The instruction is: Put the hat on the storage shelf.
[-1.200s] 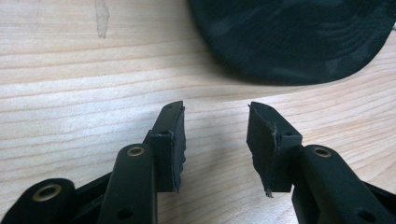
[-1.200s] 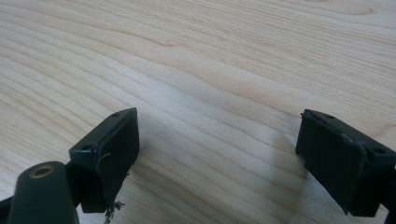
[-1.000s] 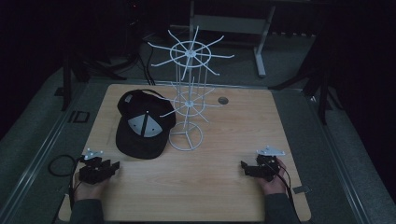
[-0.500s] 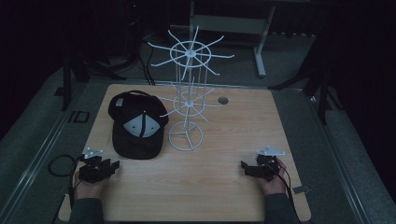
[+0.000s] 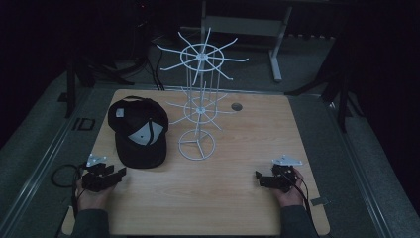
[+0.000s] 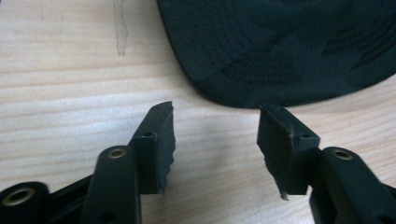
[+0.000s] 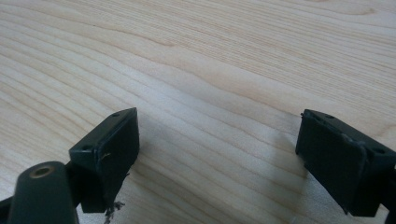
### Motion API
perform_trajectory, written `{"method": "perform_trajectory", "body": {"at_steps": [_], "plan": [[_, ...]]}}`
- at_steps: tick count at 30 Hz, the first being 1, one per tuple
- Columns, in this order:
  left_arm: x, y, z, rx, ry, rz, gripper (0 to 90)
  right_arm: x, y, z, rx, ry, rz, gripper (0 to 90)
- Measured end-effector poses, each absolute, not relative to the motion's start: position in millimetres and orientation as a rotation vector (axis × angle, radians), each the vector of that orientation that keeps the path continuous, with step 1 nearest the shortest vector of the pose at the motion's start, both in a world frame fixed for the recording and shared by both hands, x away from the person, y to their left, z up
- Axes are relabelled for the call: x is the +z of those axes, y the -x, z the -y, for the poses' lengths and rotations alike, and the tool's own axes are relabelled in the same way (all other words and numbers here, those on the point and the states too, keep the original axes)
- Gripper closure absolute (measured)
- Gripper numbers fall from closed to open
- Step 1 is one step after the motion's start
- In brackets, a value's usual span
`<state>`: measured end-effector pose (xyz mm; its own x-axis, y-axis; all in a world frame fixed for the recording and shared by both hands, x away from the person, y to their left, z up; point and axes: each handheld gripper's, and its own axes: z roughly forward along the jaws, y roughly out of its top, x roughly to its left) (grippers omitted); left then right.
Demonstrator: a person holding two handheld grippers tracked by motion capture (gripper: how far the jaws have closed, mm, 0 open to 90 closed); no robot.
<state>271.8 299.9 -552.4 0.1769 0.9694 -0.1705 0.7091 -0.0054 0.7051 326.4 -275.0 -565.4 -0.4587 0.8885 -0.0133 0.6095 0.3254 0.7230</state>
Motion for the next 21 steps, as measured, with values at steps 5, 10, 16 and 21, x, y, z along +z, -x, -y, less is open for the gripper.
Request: {"method": "perform_trajectory", "body": {"at_steps": [5, 10, 16, 21], "plan": [[-548, -279, -299, 0.487, -1.764, -1.568, 38.8, -565, -326, 275, 0.925, -1.324, -2.187, 13.2], [-548, -287, -299, 0.476, -1.775, -1.553, 36.3, -565, -326, 275, 0.924, -1.323, -2.188, 13.2], [-552, -305, -300, 0.42, -1.776, -1.515, 33.6, -565, -326, 275, 0.923, -1.322, -2.189, 13.2], [-556, -313, -299, 0.373, -1.766, -1.501, 33.8, -565, -326, 275, 0.923, -1.323, -2.189, 13.2]]}}
